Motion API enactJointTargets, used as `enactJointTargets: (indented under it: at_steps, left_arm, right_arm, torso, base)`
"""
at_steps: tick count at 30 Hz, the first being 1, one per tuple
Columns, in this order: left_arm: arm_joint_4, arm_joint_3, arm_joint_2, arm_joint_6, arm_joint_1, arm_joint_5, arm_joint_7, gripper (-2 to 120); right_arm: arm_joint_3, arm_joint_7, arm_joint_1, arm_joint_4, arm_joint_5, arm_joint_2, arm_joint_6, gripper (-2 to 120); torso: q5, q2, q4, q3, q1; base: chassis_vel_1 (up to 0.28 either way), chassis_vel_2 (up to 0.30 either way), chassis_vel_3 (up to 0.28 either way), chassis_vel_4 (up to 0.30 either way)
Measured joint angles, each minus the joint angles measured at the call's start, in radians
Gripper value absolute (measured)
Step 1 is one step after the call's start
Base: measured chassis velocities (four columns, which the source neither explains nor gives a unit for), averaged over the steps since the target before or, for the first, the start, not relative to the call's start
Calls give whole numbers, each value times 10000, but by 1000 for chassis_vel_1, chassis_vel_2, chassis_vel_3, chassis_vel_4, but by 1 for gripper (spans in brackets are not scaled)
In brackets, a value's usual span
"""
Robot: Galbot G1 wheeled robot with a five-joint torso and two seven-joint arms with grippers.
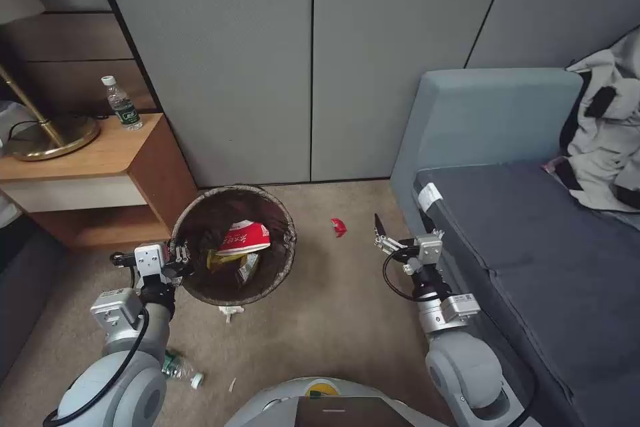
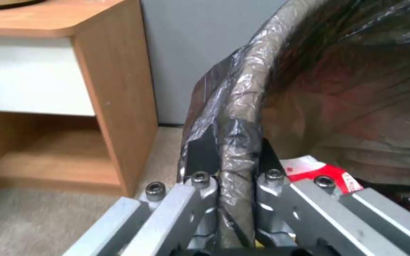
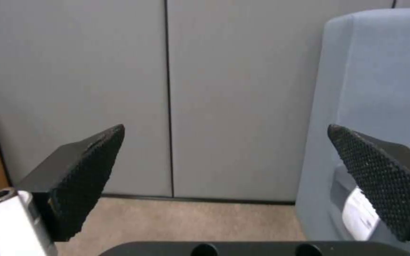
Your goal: Pick up the trash bin, then pick up the garbage from the floor and place it into the trash bin.
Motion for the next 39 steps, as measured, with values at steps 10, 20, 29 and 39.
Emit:
enactJointTargets:
  at_steps: [10, 20, 29, 39]
  left_arm:
    - [0, -25, 2, -10, 41, 3, -1, 3]
    - [0, -65, -2, -12, 64, 7, -2, 3]
    - [0, -73, -23, -23, 97, 5, -8, 3]
    - [0, -81, 95, -22, 88, -47, -15, 3]
  right_arm:
    - [-59, -24, 44, -92, -68, -107, 50, 100]
    - [-250, -17, 830, -725, 402, -810, -270, 100]
    - [-741, -55, 1670, -1535, 1201, -1385, -667, 100]
    - [-1964, -521, 3149, -3747, 1801, -1756, -1011, 100]
  torso:
    - [1, 0, -1, 0, 0]
    - [2, -1, -3, 0, 0]
    - [2, 0, -1, 0, 0]
    - [1, 0, -2, 0, 0]
  base:
    - [-83, 84, 81, -85]
    - [0, 0, 0, 0]
    - [0, 0, 0, 0]
    - [0, 0, 0, 0]
